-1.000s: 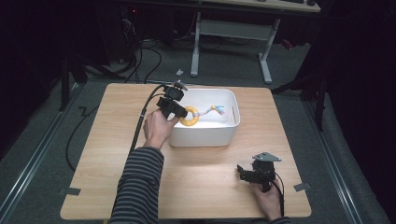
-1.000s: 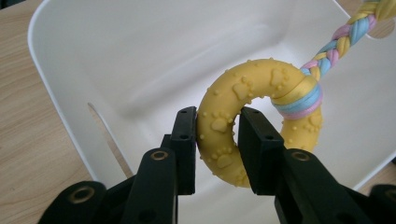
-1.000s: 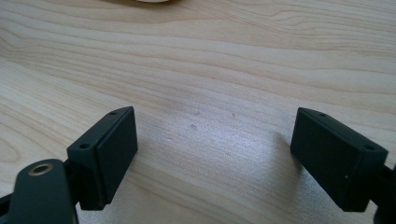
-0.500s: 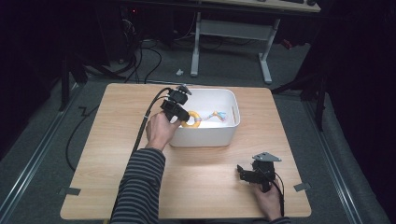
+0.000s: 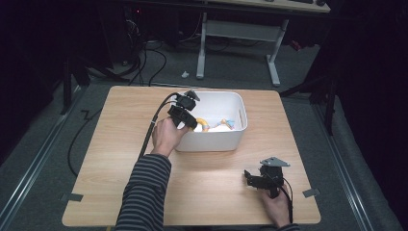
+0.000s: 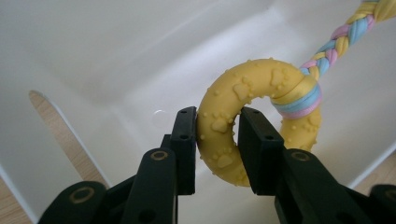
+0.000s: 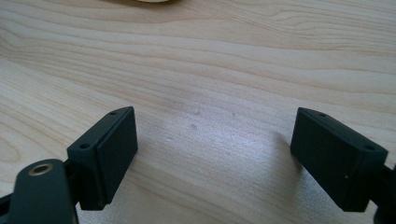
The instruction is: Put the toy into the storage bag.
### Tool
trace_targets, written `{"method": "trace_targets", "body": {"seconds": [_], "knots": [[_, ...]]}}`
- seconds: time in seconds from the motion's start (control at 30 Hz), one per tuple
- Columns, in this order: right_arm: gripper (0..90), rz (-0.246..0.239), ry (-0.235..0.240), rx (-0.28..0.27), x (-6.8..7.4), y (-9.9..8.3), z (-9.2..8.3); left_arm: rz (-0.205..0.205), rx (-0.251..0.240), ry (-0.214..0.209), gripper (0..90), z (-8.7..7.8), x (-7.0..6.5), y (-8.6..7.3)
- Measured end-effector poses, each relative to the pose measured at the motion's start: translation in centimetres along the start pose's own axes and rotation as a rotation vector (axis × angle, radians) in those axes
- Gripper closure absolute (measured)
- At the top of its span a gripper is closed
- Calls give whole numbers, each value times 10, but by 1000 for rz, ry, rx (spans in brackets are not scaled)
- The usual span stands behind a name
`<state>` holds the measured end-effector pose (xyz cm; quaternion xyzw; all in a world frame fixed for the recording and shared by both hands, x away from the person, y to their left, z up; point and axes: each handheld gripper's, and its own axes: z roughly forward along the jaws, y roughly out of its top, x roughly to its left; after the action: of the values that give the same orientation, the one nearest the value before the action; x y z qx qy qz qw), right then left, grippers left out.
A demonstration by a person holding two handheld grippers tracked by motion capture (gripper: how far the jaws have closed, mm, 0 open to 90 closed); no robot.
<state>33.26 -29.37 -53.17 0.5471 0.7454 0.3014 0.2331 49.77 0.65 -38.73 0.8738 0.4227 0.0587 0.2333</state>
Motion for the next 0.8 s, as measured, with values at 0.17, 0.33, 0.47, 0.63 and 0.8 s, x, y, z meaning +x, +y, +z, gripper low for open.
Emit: {"method": "trace_targets", "body": {"seconds": [0.17, 0.33, 0.47, 0.63, 0.8], "knots": [[146, 0, 0, 0, 0, 0, 0, -5, 1, -1, 681, 0, 0, 0], [146, 1, 0, 0, 0, 0, 0, -2, 2, -2, 678, 0, 1, 0], [146, 0, 0, 0, 0, 0, 0, -17, -20, -22, 578, -3, 3, 0], [146, -3, 2, -2, 0, 0, 0, -10, -59, -18, 491, -15, 4, -4], [146, -3, 3, -1, 0, 0, 0, -16, -134, 4, 432, -33, 7, -10]]}}
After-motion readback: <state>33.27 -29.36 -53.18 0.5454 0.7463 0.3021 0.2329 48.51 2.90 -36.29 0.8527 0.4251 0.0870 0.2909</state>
